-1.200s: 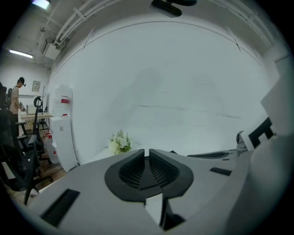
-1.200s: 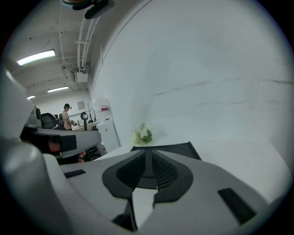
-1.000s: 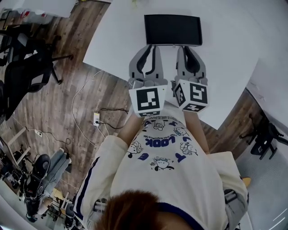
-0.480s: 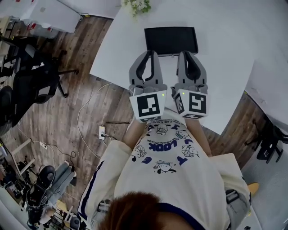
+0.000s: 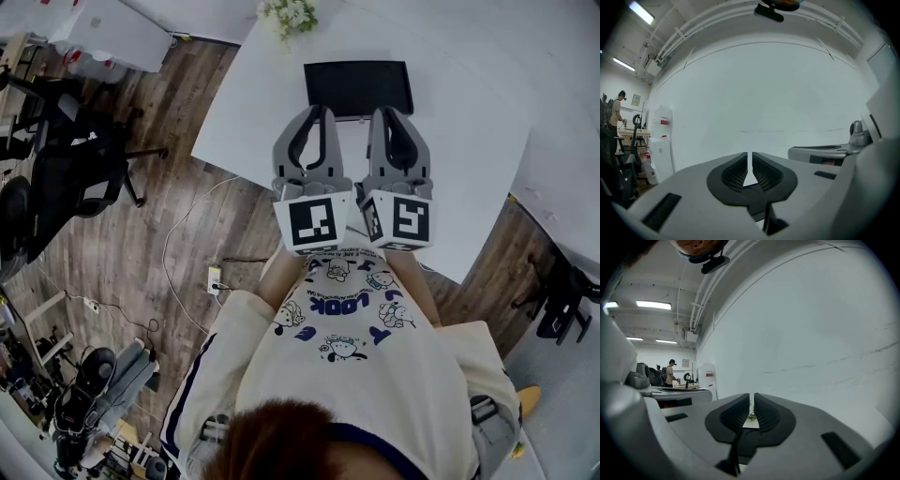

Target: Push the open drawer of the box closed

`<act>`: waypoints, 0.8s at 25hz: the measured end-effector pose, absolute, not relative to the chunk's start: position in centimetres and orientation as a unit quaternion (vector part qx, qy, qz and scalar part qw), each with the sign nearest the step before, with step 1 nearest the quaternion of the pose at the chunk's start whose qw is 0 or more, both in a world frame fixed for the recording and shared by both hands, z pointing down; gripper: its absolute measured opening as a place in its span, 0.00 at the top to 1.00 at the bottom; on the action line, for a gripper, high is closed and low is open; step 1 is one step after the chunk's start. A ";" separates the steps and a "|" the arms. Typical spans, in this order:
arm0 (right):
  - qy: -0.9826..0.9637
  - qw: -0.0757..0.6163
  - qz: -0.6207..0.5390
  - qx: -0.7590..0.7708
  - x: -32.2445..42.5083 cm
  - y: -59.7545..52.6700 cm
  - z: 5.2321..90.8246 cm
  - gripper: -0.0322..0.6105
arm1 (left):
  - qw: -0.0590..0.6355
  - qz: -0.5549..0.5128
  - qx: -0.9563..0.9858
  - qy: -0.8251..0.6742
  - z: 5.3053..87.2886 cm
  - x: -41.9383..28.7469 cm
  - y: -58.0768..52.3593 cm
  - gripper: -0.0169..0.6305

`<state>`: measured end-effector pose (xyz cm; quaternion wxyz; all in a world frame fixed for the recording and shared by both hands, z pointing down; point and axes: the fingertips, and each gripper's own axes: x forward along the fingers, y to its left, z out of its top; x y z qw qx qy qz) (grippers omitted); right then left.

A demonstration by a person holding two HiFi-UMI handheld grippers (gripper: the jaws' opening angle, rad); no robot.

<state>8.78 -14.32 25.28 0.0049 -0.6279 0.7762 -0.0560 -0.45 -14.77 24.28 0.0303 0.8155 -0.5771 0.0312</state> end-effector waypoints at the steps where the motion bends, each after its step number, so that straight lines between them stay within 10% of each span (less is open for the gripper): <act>1: 0.776 0.005 -0.056 -0.628 8.8 -14.3 25.2 0.87 | 0.029 0.031 0.816 -0.576 24.2 -0.4 -14.7 0.91; 20: 0.779 0.003 -0.049 -0.626 8.0 -13.7 25.0 0.88 | 0.024 0.022 0.815 -0.578 23.6 -1.0 -14.0 0.91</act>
